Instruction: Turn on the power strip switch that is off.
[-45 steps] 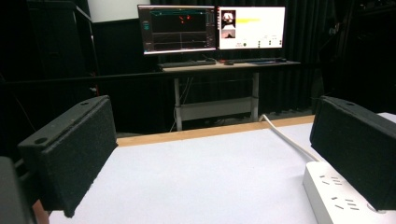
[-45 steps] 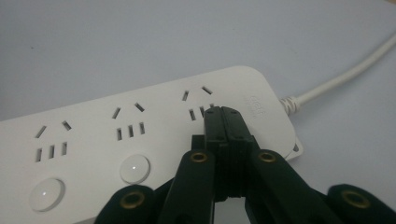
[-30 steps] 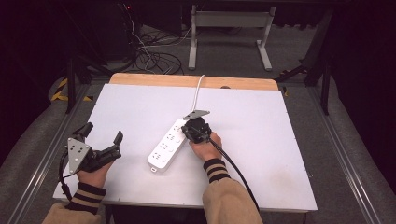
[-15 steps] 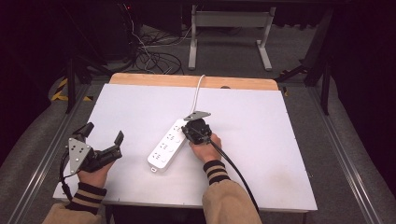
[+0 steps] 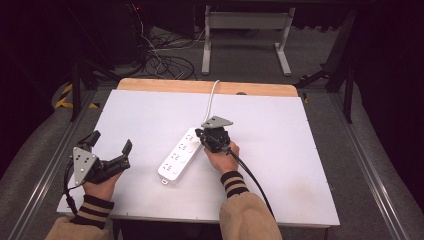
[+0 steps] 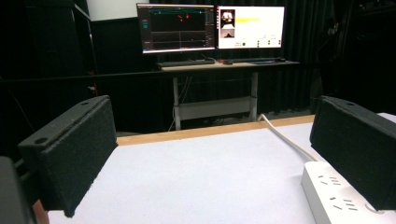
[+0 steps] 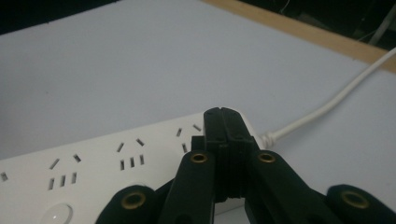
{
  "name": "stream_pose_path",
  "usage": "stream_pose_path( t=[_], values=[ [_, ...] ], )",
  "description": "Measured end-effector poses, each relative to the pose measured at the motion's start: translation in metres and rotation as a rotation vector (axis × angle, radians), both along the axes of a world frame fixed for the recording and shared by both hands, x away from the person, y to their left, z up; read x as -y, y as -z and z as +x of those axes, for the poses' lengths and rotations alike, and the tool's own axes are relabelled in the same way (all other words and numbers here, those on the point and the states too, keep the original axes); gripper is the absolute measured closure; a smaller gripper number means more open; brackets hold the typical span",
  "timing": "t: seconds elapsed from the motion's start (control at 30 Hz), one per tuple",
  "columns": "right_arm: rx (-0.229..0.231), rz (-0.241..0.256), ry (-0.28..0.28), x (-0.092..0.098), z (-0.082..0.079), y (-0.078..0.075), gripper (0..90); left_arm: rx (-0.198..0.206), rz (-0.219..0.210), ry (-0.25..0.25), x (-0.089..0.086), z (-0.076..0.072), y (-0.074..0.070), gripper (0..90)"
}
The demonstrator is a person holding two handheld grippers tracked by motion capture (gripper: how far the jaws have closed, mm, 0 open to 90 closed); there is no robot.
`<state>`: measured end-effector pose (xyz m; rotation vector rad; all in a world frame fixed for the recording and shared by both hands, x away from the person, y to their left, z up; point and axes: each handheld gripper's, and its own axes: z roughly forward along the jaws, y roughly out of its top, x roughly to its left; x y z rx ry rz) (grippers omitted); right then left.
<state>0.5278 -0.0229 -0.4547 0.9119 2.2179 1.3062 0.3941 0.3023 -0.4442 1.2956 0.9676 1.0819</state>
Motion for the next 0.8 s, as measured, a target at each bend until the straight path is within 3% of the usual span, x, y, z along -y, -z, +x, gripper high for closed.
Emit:
stream_pose_path(
  t=[0.2, 0.3, 0.43, 0.5, 0.67, 0.73, 0.8],
  values=[
    [0.081, 0.060, -0.001, 0.023, -0.010, -0.021, 90.0, 0.004, -0.001, -0.002, 0.000, -0.001, 0.000, 1.4],
    [0.137, 0.090, -0.001, 0.044, -0.019, -0.032, 90.0, 0.006, -0.001, -0.004, -0.001, -0.001, 0.000, 1.4],
    [0.229, 0.201, 0.027, 0.083, -0.037, -0.046, 90.0, 0.003, -0.009, -0.011, -0.001, -0.001, 0.000, 1.5],
    [0.290, 0.233, 0.051, 0.103, -0.049, -0.051, 90.0, 0.003, -0.008, -0.015, -0.002, -0.001, 0.000, 1.5],
    [0.397, 0.311, 0.137, 0.152, -0.082, -0.051, 90.0, 0.004, -0.009, -0.023, -0.002, -0.001, 0.000, 1.6],
    [0.442, 0.330, 0.186, 0.175, -0.099, -0.042, 90.0, 0.002, -0.013, -0.024, -0.002, -0.001, 0.000, 1.6],
    [0.455, 0.341, 0.200, 0.183, -0.104, -0.037, 90.0, 0.002, -0.014, -0.024, -0.002, -0.001, 0.000, 1.6]
  ],
)
